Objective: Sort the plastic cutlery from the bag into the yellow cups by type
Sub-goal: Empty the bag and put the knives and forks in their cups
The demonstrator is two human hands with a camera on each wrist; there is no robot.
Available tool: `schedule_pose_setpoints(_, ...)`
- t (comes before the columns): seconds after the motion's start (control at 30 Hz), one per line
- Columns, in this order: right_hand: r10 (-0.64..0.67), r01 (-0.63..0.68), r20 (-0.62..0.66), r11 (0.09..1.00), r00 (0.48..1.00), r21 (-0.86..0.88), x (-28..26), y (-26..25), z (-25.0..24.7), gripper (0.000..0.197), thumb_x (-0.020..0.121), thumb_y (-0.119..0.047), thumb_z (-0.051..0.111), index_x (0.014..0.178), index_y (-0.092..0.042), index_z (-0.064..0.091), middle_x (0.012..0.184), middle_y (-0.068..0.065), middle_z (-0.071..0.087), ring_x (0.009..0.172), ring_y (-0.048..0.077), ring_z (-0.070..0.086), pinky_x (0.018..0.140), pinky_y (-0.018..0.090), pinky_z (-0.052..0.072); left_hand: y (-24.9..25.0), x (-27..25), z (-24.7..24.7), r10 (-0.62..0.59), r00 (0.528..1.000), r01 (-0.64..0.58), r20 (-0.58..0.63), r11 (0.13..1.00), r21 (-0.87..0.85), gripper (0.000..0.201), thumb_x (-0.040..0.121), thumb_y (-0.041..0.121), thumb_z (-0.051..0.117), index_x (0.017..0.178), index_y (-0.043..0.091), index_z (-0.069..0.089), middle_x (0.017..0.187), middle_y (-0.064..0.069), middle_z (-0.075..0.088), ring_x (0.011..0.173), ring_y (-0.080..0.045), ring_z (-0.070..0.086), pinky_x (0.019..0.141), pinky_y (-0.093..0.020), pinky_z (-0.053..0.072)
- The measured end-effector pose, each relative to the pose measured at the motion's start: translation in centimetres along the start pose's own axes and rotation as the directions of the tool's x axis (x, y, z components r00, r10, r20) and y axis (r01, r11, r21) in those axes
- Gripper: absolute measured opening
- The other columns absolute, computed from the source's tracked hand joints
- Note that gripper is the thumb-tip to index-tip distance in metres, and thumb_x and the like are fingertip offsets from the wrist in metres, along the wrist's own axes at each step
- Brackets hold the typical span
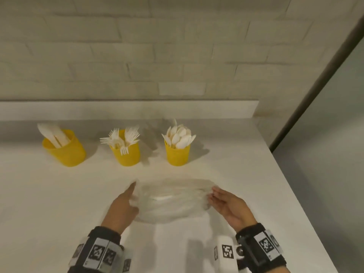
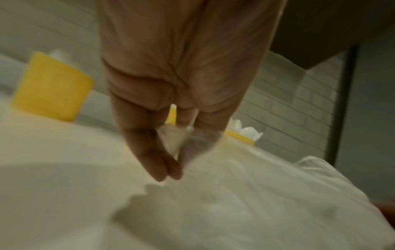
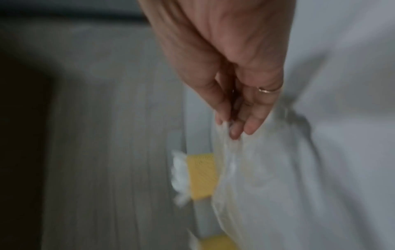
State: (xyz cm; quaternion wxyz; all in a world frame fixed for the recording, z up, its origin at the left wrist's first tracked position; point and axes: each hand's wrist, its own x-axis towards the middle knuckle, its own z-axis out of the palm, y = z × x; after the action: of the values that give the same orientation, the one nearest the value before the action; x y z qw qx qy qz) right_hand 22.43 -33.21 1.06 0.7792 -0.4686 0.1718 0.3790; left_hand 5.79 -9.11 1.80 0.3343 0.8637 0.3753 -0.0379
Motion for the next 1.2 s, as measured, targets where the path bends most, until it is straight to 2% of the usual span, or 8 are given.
schedule_pose_setpoints(0.17,0.232,-0.235,0.040,0.963,0.972,0.129,0.3,0.0,0.6,0.010,0.086,0.005,0.051,0.082,0.001,0.058,0.068,0.016,0.061,0.055,0.026,0.066,0.060,0.042,0.060,-0.3,0.3,-0.9,-0.095,0.985,0.174,0.147,0.614,-0.770,0.046,0.080,-0.022,0.044,0.119,0.000,0.056,0.089,-0.017,0.063,0.075,-0.022,0.057,0.056,-0.017,0.051)
schedule_pose_setpoints(0.4,0.278,-0.285,0.066,0.932,0.958,0.223,1.3,1.2,1.3,0.030,0.070,0.018,0.056,0.096,0.002,0.053,0.083,0.019,0.057,0.063,0.026,0.058,0.050,0.037,0.059,1.3,0.8,-0.7,0.074,0.938,0.348,0.340,-0.199,-0.916,0.013,0.068,-0.002,0.055,0.078,0.002,0.062,0.061,-0.009,0.067,0.051,-0.017,0.065,0.047,-0.025,0.054)
schedule_pose_setpoints(0.6,0.189,-0.180,-0.038,0.969,0.981,0.169,1.8,1.2,1.8,0.017,0.092,0.009,0.034,0.095,0.003,0.050,0.081,0.022,0.055,0.046,0.022,0.062,0.039,0.022,0.050,-0.7,2.6,1.9,0.072,0.969,0.201,0.237,0.333,-0.921,0.091,0.049,-0.003,0.076,0.129,0.020,0.038,0.120,-0.004,0.053,0.106,-0.022,0.057,0.086,-0.038,0.051)
schedule_pose_setpoints(0.7,0.145,-0.137,-0.049,0.981,0.988,0.138,2.3,1.0,1.3,0.014,0.092,0.007,0.040,0.096,0.000,0.052,0.070,0.011,0.048,0.042,0.015,0.048,0.036,0.023,0.047,-1.3,2.5,2.3,0.107,0.986,-0.006,0.130,0.794,-0.608,0.079,0.047,0.018,0.082,0.118,0.026,0.050,0.114,-0.002,0.054,0.105,-0.022,0.054,0.090,-0.038,0.050)
schedule_pose_setpoints(0.83,0.047,-0.054,-0.041,0.977,0.998,-0.207,2.1,1.7,2.3,0.010,0.093,-0.002,0.047,0.085,-0.007,0.050,0.055,0.002,0.047,0.032,0.008,0.035,0.032,0.019,0.030,0.2,2.3,2.4,0.030,0.999,-0.026,0.033,0.992,-0.124,0.023,0.085,0.017,0.041,0.080,0.006,0.061,0.081,-0.013,0.063,0.093,-0.037,0.062,0.071,-0.031,0.047)
schedule_pose_setpoints(0.97,-0.122,0.009,-0.155,0.812,0.980,-0.584,2.8,2.6,2.6,0.009,0.091,-0.010,0.051,0.099,-0.015,0.052,0.073,0.004,0.054,0.051,0.014,0.041,0.041,0.022,0.031,1.7,2.8,1.1,-0.219,0.950,0.293,0.223,0.872,-0.392,0.028,0.094,0.016,0.042,0.090,-0.003,0.062,0.088,-0.017,0.067,0.083,-0.029,0.064,0.073,-0.030,0.043)
schedule_pose_setpoints(1.1,0.053,-0.133,-0.214,0.915,0.975,-0.380,3.8,2.3,1.7,0.011,0.093,-0.009,0.047,0.084,-0.009,0.054,0.067,0.007,0.050,0.035,0.011,0.036,0.030,0.018,0.028,0.3,3.7,0.8,-0.116,0.814,0.579,0.570,0.078,-0.811,0.040,0.087,0.019,0.044,0.093,-0.020,0.054,0.044,0.002,0.051,0.033,-0.013,0.046,0.036,-0.017,0.038)
schedule_pose_setpoints(1.2,0.140,-0.176,-0.216,0.972,0.966,-0.158,4.1,1.7,1.0,0.017,0.095,-0.009,0.043,0.080,-0.007,0.050,0.068,0.010,0.044,0.025,0.009,0.030,0.027,0.015,0.026,-0.3,3.7,0.7,-0.060,0.783,0.622,0.620,0.038,-0.782,0.040,0.071,0.022,0.056,0.106,0.003,0.063,0.076,-0.012,0.068,0.054,-0.025,0.064,0.049,-0.026,0.052)
